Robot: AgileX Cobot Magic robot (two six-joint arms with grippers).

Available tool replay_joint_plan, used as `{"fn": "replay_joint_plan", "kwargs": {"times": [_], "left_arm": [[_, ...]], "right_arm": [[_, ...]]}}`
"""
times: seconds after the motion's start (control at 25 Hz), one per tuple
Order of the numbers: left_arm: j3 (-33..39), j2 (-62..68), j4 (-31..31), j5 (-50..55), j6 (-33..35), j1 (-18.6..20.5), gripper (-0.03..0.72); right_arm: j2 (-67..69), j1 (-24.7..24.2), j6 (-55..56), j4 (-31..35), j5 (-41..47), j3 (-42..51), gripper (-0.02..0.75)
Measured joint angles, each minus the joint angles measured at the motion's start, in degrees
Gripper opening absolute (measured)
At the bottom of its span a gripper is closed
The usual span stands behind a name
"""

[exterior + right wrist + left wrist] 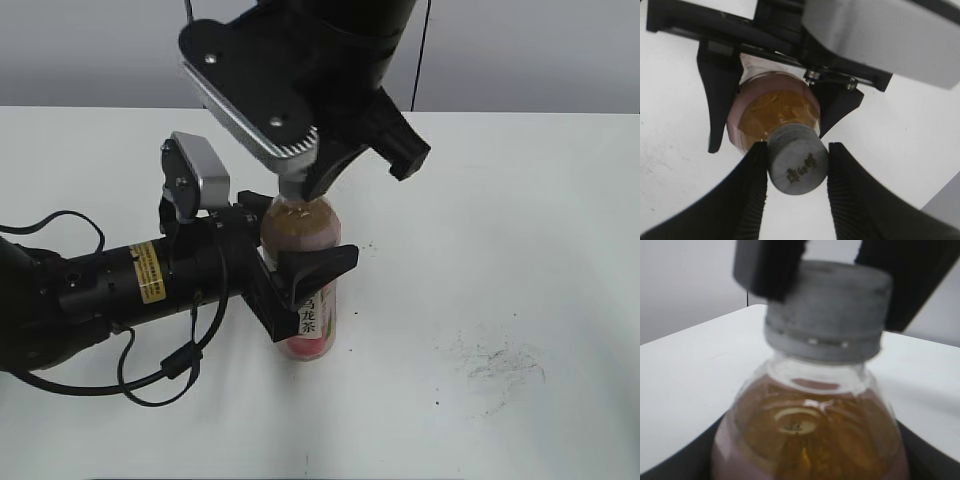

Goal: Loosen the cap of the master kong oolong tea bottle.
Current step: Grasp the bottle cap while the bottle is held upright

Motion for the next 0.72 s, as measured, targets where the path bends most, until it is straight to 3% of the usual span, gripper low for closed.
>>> {"fn": "replay_joint_plan", "kwargs": {"times": [0.2, 0.36, 0.52, 0.72], "left_arm": [[0.0, 0.0, 0.18, 0.0, 0.0, 0.0, 0.445], [0.0, 0.0, 0.18, 0.0, 0.0, 0.0, 0.445], [0.0, 0.0, 0.3, 0.0, 0.0, 0.0, 0.445], [0.0, 0.0, 0.3, 0.0, 0.0, 0.0, 0.445]], "right_arm": [[0.0, 0.0, -19.89, 0.31, -0.11, 0.0, 0.277], [0.0, 0.0, -22.4, 0.31, -0.16, 0.0, 0.277], [-0.05, 0.05, -7.45, 0.37, -0.05, 0.0, 0.305], [0.14, 0.05, 24.41, 0.96, 0.01, 0.16, 0.593]]}}
